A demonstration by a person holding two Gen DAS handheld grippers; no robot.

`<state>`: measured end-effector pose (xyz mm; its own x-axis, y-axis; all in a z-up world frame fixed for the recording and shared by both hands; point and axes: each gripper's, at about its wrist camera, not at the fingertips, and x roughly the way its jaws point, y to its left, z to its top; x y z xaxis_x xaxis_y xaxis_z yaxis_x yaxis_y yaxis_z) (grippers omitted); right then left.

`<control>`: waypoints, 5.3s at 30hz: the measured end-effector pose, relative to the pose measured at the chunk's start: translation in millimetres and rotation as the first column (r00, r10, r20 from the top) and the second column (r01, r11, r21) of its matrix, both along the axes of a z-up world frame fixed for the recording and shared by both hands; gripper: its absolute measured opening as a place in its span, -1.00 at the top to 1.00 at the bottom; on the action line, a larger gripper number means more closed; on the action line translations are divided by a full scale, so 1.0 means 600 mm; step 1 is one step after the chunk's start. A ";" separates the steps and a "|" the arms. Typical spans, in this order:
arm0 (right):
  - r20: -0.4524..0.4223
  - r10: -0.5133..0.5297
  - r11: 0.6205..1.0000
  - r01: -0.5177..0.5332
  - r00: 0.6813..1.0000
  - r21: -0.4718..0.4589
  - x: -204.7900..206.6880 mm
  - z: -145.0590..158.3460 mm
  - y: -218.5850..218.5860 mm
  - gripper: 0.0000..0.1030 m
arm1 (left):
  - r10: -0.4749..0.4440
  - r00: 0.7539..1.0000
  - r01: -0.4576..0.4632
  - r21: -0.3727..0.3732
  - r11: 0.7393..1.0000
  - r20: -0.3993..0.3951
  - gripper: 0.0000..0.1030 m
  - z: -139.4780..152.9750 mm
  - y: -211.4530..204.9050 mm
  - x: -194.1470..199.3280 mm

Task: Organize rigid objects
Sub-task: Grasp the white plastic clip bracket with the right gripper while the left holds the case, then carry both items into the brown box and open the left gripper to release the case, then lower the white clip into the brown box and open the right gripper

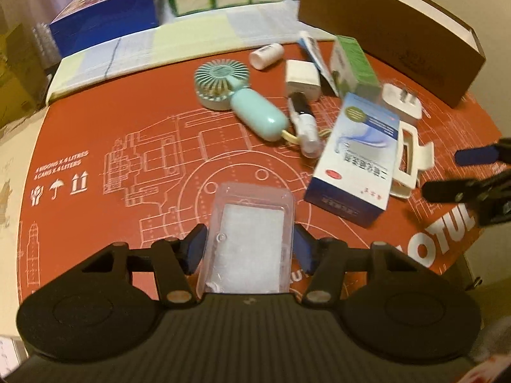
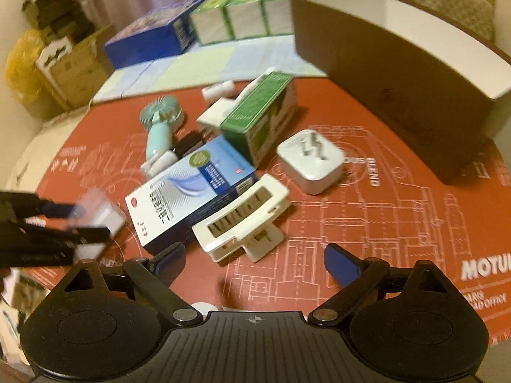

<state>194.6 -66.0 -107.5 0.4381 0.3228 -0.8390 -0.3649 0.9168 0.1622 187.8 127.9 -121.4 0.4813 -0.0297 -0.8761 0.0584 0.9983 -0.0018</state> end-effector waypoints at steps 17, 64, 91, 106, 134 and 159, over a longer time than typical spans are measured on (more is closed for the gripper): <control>0.000 -0.090 0.984 0.089 0.996 -0.157 0.032 -0.032 -0.060 -0.61 | 0.090 0.994 -0.090 -0.001 0.996 -0.055 -0.05 -0.011 0.026 -0.001; 0.065 -0.121 0.992 0.124 0.990 -0.039 0.032 0.049 -0.026 0.25 | 0.019 0.999 -0.019 0.001 1.000 0.045 -0.04 0.066 0.008 0.046; 0.237 -0.137 0.991 0.131 0.962 0.040 0.235 0.241 -0.273 0.25 | -0.195 0.945 0.223 -0.082 0.971 0.262 -0.04 0.211 -0.388 0.342; 0.143 -0.119 0.992 0.124 0.982 -0.021 0.379 0.180 -0.375 0.25 | -0.197 0.969 0.213 -0.101 0.972 0.151 -0.04 0.145 -0.488 0.470; 0.049 0.025 0.992 -0.019 0.998 -0.129 0.451 0.095 -0.379 -0.06 | -0.165 0.986 0.165 -0.056 0.985 0.006 -0.12 0.065 -0.503 0.518; 0.129 0.002 0.997 0.008 0.992 -0.079 0.404 0.147 -0.375 -0.22 | -0.149 0.983 0.157 -0.078 0.984 0.104 -0.12 0.121 -0.478 0.464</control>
<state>437.2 -291.2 -19.5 0.5452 0.2565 -0.7981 -0.3756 0.9259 0.0409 466.3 -159.1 -48.9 0.5481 -0.1825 -0.8162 0.2143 0.9740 -0.0738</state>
